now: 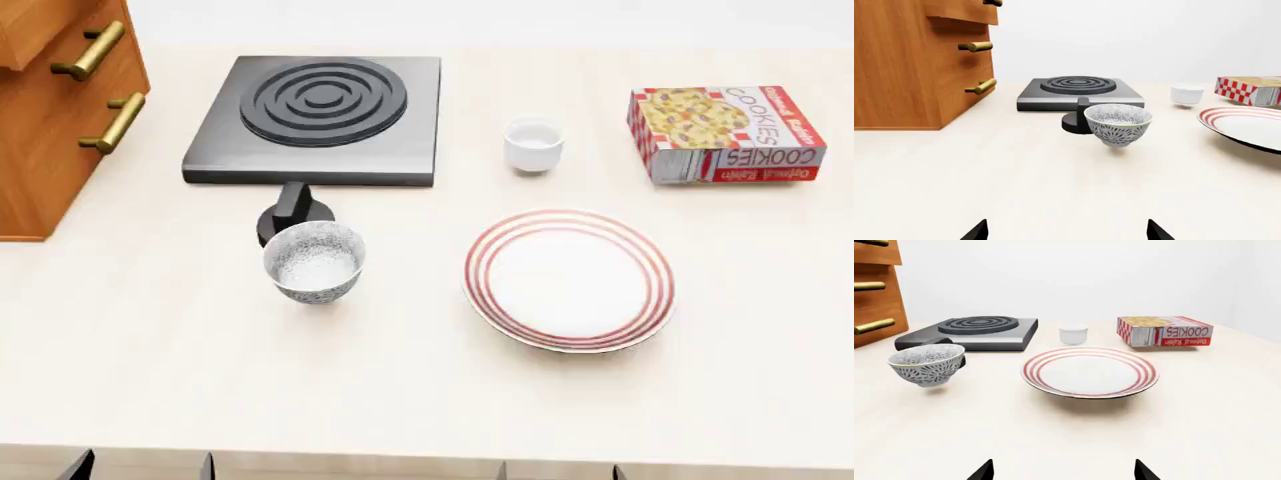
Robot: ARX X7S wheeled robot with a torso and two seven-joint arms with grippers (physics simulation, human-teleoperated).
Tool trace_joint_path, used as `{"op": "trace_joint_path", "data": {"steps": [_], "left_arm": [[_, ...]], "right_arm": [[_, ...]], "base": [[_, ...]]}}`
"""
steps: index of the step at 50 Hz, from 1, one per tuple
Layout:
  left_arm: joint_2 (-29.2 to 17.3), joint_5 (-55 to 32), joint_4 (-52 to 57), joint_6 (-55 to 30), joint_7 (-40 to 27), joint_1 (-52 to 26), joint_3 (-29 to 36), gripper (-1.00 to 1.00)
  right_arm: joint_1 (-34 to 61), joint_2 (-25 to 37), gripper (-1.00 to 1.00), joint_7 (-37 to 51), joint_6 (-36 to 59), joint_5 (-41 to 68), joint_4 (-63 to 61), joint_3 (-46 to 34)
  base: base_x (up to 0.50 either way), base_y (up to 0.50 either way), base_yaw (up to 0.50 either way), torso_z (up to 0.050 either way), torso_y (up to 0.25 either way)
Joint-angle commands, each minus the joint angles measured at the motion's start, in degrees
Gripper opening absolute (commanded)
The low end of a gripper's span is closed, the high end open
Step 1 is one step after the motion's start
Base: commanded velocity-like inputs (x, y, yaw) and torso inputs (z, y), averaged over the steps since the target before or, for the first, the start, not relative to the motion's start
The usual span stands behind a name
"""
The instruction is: Pick the akita bowl on the wooden cabinet and place it on the plate.
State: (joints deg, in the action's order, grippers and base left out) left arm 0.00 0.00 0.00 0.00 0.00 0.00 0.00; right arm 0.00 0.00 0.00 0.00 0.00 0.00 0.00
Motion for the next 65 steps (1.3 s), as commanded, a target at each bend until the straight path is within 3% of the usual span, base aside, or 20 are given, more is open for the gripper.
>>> {"op": "trace_joint_path", "data": {"steps": [1, 14, 20, 26, 28, 34, 54, 60, 65], "left_arm": [[-1.06, 0.50, 0.00, -0.40, -1.50, 0.07, 1.48, 1.00], [-2.24, 4.39, -0.61, -4.25, -9.36, -1.22, 4.41, 1.00], [-3.16, -0.14, 0.82, 0.95, -7.56, -0.61, 4.47, 1.00], [-4.01, 0.14, 4.49, -1.96, -8.58, -0.16, 4.98, 1.00], [-3.90, -4.27, 9.25, -5.85, -6.83, 0.18, 4.21, 1.00], [-4.69, -2.01, 19.05, -10.84, -8.58, 0.55, 6.08, 1.00], [-5.42, -6.96, 34.58, -21.06, -9.58, -4.02, 6.14, 1.00], [-5.00, -8.12, 32.47, -19.58, -10.24, -5.37, 5.58, 1.00], [-5.12, -5.73, 36.66, -24.11, -13.14, -5.06, 7.08, 1.00]], "right_arm": [[-0.24, 0.85, 1.00, 1.67, 0.02, 0.41, -0.17, -1.13], [0.19, 2.78, 1.00, 5.28, 1.07, 0.49, -0.14, -4.06], [0.14, 2.53, 1.00, 9.51, 6.13, -0.56, -6.53, -3.61], [-0.97, 3.70, 1.00, 7.50, 12.51, 2.56, -17.52, -5.11], [-1.26, 3.70, 1.00, 7.57, 14.11, 3.58, -21.31, -5.17], [-1.92, 4.51, 1.00, 7.49, 20.57, 6.56, -33.23, -5.77], [1.20, 7.56, 1.00, 10.01, 29.30, 4.01, -49.59, -10.67], [0.11, 8.40, 1.00, 9.59, 27.78, 4.58, -50.06, -11.87], [0.30, 8.95, 1.00, 10.61, 29.89, 3.37, -54.01, -13.36]], "base": [[0.00, 0.00, 0.00, 0.000, 0.000], [0.00, 0.00, 0.00, 0.000, 0.000], [0.00, 0.00, 0.00, 0.000, 0.000], [0.00, 0.00, 0.00, 0.000, 0.000], [0.00, 0.00, 0.00, 0.000, 0.000], [0.00, 0.00, 0.00, 0.000, 0.000], [0.00, 0.00, 0.00, 0.000, 0.000], [0.00, 0.00, 0.00, 0.000, 0.000], [0.00, 0.00, 0.00, 0.000, 0.000]]}}
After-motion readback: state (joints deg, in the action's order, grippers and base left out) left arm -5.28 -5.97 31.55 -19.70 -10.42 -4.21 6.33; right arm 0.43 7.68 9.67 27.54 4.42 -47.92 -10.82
